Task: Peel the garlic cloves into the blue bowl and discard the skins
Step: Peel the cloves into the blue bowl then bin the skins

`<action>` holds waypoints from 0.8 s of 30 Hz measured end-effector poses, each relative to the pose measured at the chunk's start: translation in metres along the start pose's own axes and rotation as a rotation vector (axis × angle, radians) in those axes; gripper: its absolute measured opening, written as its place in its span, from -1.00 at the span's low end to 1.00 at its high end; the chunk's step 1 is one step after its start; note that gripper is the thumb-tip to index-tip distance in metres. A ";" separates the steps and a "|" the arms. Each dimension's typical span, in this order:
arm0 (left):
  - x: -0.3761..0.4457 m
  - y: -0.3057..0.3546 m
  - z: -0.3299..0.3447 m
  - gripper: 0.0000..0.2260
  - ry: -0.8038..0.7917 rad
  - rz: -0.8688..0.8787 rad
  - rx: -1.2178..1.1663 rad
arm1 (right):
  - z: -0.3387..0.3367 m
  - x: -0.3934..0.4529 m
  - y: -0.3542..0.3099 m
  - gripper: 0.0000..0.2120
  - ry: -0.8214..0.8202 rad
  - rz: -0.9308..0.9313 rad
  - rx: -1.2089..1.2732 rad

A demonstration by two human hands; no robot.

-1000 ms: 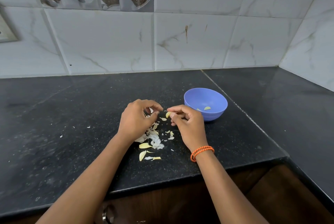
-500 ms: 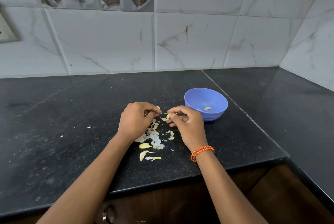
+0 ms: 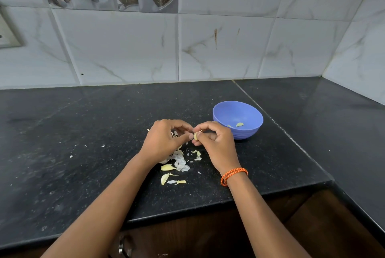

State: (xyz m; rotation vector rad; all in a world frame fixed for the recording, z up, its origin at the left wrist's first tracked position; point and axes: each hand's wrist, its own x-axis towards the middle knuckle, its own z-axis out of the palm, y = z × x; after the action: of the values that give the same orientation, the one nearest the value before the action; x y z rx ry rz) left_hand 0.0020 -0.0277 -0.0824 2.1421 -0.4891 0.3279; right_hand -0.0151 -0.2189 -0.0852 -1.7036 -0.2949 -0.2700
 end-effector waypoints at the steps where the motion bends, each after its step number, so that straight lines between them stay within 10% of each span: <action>1: 0.000 0.002 0.000 -0.94 -0.003 0.002 0.005 | 0.000 0.000 -0.001 -0.84 -0.006 -0.003 0.005; 10: 0.001 0.002 0.000 -0.93 0.014 -0.015 -0.002 | 0.000 0.001 0.003 -0.48 -0.019 0.025 0.090; 24: 0.001 -0.002 0.003 -0.96 0.135 -0.010 0.019 | 0.000 0.002 0.004 -0.93 0.015 0.020 0.029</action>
State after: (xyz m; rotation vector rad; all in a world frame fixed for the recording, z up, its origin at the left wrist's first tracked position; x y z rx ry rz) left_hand 0.0039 -0.0291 -0.0854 2.1235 -0.3988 0.4704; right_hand -0.0125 -0.2193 -0.0879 -1.6746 -0.2693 -0.2624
